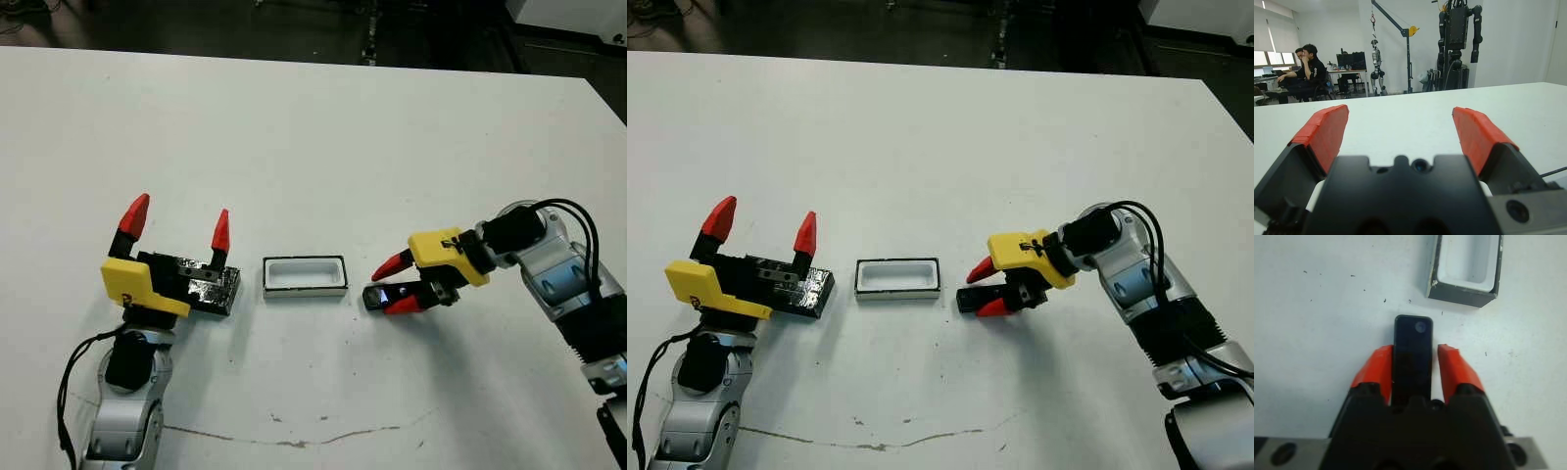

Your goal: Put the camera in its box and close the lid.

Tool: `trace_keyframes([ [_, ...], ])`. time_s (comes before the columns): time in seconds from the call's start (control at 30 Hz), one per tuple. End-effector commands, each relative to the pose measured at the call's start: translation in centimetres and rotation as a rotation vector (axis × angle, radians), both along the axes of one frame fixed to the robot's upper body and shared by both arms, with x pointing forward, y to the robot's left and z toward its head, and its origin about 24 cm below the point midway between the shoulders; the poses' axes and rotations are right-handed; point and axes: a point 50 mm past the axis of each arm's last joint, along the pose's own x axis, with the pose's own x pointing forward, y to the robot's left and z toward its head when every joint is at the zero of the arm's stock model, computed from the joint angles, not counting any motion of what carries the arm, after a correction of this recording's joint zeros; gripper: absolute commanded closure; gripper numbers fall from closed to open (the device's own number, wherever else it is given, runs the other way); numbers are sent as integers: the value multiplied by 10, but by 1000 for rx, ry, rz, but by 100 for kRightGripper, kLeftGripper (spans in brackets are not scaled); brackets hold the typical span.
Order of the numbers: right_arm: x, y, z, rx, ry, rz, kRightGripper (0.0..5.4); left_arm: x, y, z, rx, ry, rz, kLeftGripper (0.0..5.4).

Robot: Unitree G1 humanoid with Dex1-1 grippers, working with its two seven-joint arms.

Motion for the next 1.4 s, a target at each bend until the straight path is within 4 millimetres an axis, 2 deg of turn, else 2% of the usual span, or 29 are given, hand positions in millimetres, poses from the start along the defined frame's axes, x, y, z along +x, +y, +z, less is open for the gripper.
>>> trace_keyframes([
  [0.03, -1, -4, -5, 5, 14, -36, 359, -2, 1, -4, 2, 23, 9, 0],
  [0.07, -1, -4, -5, 7, 10, -36, 373, -2, 1, -4, 2, 23, 8, 0],
  [0.33, -1, -4, -4, 17, -13, -36, 374, -2, 1, -4, 4, 21, 10, 0],
  [0.5, 4, -5, 4, 46, -52, -99, 374, -2, 1, -4, 3, 20, 14, 0],
  [0.6, 12, -7, 15, 108, -44, -197, 374, -2, 1, -4, 6, 21, 14, 0],
  [0.77, 23, -7, 36, 325, 1, -363, 374, -1, 1, -4, -2, 20, 13, 0],
  [0.93, 30, -6, 48, 449, 70, -538, 374, -1, 1, -3, 2, 19, 12, 0],
  [1.13, 33, 5, 51, 541, 104, -599, 374, -1, 0, -2, 4, 16, 14, 0],
  [1.4, 32, 35, 47, 527, 142, -586, 374, 0, 0, -2, -1, 15, 9, 0],
])
